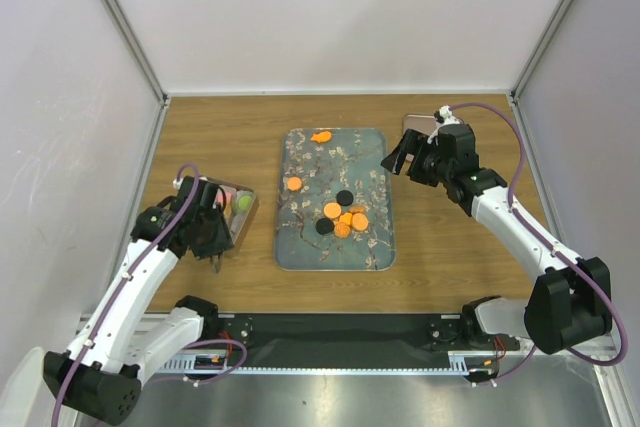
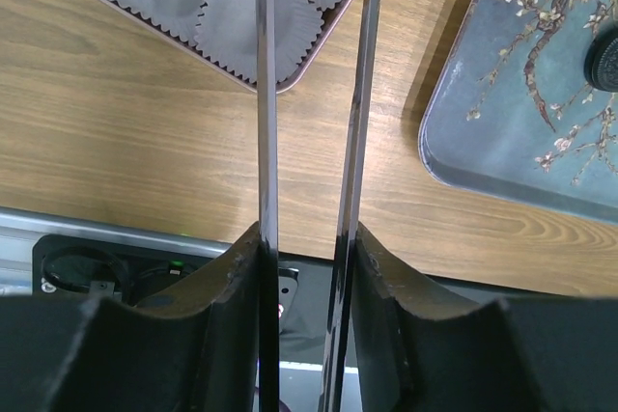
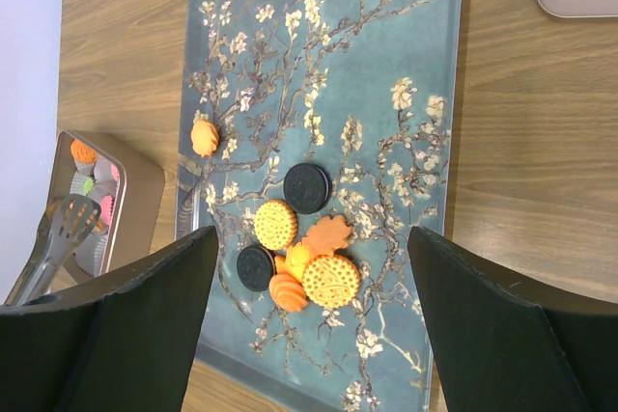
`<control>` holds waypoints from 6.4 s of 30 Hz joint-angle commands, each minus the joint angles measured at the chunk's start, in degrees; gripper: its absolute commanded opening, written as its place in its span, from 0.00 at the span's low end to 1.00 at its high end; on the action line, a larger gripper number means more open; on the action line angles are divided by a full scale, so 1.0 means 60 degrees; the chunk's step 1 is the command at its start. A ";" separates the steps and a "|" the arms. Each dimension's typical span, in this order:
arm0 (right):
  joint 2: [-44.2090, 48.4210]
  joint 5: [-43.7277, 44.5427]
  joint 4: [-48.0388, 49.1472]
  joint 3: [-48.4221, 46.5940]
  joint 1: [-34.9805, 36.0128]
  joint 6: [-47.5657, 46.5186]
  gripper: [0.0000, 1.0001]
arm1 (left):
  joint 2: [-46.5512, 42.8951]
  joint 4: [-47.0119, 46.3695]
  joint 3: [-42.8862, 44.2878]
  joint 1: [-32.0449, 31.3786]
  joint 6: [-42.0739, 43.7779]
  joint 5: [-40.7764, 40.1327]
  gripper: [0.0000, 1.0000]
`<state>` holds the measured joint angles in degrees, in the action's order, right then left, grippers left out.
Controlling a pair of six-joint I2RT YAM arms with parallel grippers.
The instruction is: Pack the cookies
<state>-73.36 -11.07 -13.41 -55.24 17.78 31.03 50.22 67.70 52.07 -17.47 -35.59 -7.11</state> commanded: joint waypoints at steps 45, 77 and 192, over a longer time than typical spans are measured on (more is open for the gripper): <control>-0.0019 0.0014 0.0228 -0.0212 0.0010 -0.0073 0.87 | -0.0122 -0.0590 -0.0652 0.0085 0.0044 0.0629 0.46; -0.0092 0.0058 0.0272 -0.0226 0.0025 -0.0073 0.87 | 0.1150 -0.0692 0.1690 -0.1056 0.0498 -0.0249 0.52; 0.0025 -0.0718 0.0462 -0.0138 0.0127 0.0220 0.86 | -0.1103 0.0597 0.0126 0.2253 -0.0835 -0.0719 0.38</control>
<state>-73.56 -13.93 -13.15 -55.27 18.24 31.57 45.21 71.33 53.87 -4.93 -37.80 -10.66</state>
